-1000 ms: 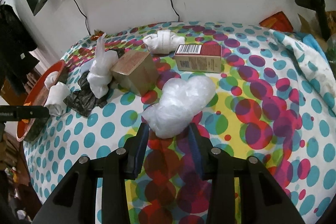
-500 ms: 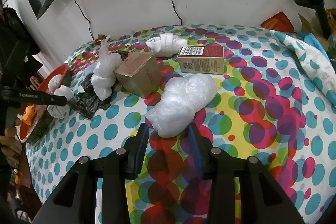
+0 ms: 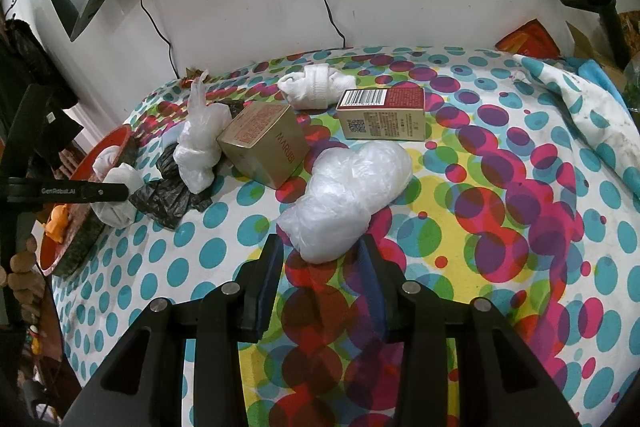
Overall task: Organize objects
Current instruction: 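Close the left tool on the white folded cloth while the right tool holds the plastic bundle, then carry the white cloth onto the red tray with the left tool while the right tool holds the bundle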
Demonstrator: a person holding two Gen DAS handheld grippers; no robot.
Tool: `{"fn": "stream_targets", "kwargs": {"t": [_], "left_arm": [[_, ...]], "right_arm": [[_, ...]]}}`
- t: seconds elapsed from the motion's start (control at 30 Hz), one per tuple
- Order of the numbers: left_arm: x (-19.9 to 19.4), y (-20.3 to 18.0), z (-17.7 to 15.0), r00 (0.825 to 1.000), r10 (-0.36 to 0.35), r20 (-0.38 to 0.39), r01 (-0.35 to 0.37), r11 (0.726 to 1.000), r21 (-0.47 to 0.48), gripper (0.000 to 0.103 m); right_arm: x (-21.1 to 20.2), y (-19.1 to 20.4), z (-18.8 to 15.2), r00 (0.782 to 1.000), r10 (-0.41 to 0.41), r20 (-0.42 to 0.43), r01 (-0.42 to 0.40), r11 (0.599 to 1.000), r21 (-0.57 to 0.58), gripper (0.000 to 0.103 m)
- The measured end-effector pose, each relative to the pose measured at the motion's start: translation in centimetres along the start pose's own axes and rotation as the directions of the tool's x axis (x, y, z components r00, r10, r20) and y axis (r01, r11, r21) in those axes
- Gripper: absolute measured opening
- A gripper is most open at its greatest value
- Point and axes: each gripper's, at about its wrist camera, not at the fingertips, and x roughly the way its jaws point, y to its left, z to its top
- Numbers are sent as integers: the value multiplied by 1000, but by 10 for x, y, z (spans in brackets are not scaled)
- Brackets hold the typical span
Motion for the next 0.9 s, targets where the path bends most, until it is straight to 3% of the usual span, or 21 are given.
{"fn": "stream_targets", "kwargs": {"t": [0.13,0.33,0.6,0.9], "left_arm": [[-5,1,-4,999,-49,-5,49,999,-7,34],[-22,-1,-11,998,-53,19,53,998,23,34],[-45,9,-18,998,-46,42,45,998,32,34],[-71,47,-28,997,-12,74,12,1000,-5,34]], "right_arm": [[-1,-1,0,1000,-4,5,4,1000,4,37],[-2,-4,0,1000,-13,11,13,1000,14,37],[-7,2,-4,999,-35,13,35,999,2,37],[-21,14,-9,998,-55,27,55,998,-15,37]]}}
